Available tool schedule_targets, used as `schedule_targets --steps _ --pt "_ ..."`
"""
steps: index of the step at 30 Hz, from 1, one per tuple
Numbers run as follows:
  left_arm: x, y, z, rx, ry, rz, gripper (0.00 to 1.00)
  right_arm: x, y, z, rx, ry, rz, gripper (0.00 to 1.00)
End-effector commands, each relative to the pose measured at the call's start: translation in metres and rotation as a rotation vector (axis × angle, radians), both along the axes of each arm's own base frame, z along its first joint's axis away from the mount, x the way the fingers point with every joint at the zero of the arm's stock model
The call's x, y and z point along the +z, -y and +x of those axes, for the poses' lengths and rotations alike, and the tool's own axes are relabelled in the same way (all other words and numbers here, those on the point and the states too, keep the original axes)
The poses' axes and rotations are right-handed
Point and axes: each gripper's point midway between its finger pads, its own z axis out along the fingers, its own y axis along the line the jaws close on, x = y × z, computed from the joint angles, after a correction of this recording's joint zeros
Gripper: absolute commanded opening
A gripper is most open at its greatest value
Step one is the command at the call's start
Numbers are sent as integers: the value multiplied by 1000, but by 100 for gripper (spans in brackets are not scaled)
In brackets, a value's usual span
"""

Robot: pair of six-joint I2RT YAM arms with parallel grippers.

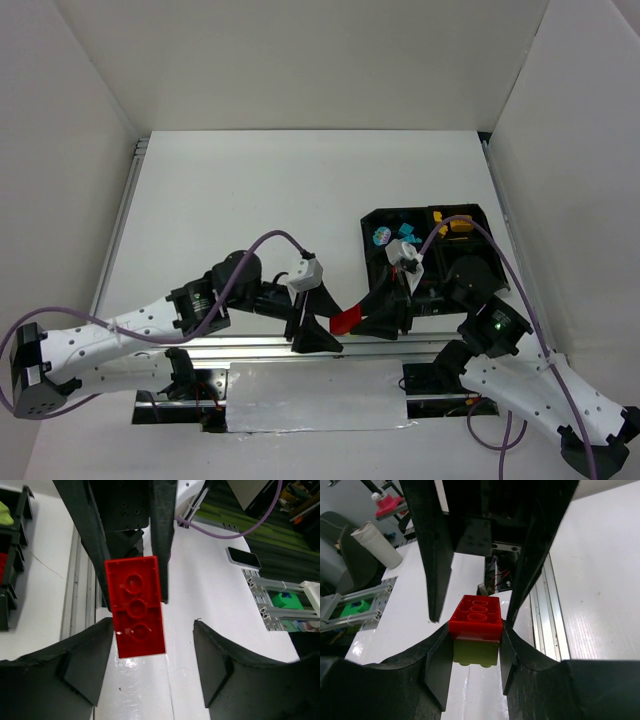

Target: Sort the legos into containers by color

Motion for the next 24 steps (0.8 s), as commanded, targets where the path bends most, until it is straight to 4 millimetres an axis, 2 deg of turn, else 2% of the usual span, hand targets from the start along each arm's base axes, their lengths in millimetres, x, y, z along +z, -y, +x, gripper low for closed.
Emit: schedule_targets --steps 1,4,10,12,13,15,16,17,18,22,24 --pt "23 8 -3 -41 -4 -40 74 24 0 -9 61 66 49 0" --pt "22 13 1 -28 -15 -27 57 23 0 -8 55 67 48 0" --pt "29 10 1 -20 4 -46 56 13 -1 -5 42 54 8 0" --pt "30 9 1 -22 14 -51 50 10 0 -3 30 51 -9 0" --pt "30 9 0 -22 13 -47 38 10 0 -2 28 51 -13 0" --pt "29 9 0 -30 19 -44 25 7 1 -3 33 47 -25 0" --pt "29 9 -1 -35 20 -44 12 8 0 -3 34 47 -25 0" --pt "28 9 -1 -41 23 -45 4 7 0 -4 42 44 -28 0" --pt "27 9 -4 -55 26 -45 0 8 -1 -5 49 40 -24 6" --pt "28 9 -5 -61 31 -58 0 8 -2 -9 77 22 -2 66" --pt "30 7 -4 -53 40 -68 0 10 0 -9 67 25 4 88"
